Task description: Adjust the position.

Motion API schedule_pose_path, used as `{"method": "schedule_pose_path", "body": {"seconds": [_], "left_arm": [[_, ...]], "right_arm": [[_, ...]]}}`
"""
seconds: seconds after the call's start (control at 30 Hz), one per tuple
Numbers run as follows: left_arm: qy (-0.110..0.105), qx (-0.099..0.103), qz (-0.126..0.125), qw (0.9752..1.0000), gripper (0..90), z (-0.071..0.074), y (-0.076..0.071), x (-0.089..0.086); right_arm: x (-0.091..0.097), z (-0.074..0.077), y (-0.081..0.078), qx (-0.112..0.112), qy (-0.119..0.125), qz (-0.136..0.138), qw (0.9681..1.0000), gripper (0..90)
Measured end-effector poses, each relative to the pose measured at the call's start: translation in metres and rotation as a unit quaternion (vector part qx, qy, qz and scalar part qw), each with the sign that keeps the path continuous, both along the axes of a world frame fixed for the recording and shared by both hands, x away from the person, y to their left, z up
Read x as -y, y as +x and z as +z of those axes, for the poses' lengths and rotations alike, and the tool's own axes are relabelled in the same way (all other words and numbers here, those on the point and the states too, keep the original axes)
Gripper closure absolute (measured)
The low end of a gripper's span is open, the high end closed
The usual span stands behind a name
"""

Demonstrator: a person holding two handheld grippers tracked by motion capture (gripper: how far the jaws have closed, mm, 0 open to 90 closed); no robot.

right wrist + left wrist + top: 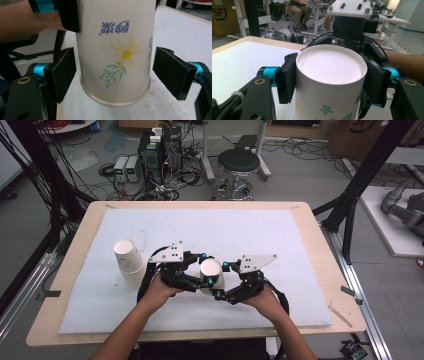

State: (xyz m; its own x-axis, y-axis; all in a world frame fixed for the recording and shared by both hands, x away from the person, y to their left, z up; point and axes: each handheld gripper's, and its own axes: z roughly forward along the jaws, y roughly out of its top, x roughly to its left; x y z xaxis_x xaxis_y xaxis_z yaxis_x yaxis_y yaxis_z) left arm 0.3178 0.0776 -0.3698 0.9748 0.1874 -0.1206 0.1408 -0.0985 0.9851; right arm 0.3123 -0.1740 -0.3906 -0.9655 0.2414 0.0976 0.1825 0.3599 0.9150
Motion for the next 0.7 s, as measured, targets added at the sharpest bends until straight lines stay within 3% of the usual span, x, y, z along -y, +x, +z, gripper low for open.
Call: {"method": "schedule_pose_path", "body": {"seconds": [0.07,0.3,0.43,0.5,0.53,0.57,0.7], "left_arm": [[-0.011,-0.007,-0.003,0.9999,35.4,0.0,0.0,0.0],[-0.018,-0.009,-0.007,0.9998,35.7,0.0,0.0,0.0],[-0.021,-0.002,0.007,0.9998,35.6,0.002,-0.001,-0.001],[-0.006,0.017,0.038,0.9991,27.8,0.005,-0.002,-0.001],[-0.006,0.017,0.038,0.9991,19.2,0.005,-0.002,-0.001],[0.007,0.01,0.047,0.9988,15.5,0.007,-0.001,-0.003],[0.022,0.006,0.038,0.999,15.5,0.01,-0.001,-0.007]], "right_arm": [[-0.001,-0.001,0.001,0.0,0.003,0.004,1.0,19.4],[0.0,-0.004,0.002,0.0,0.019,0.017,0.9997,28.1],[0.002,-0.003,0.002,0.003,0.021,0.017,0.9996,33.4],[0.004,-0.002,0.002,0.003,0.016,0.013,0.9998,35.2],[0.004,-0.002,0.002,0.003,0.016,0.013,0.9998,35.2],[0.006,-0.001,0.003,0.01,-0.001,0.007,0.9999,36.0],[0.01,0.001,0.004,0.009,-0.021,0.005,0.9997,37.1]]}}
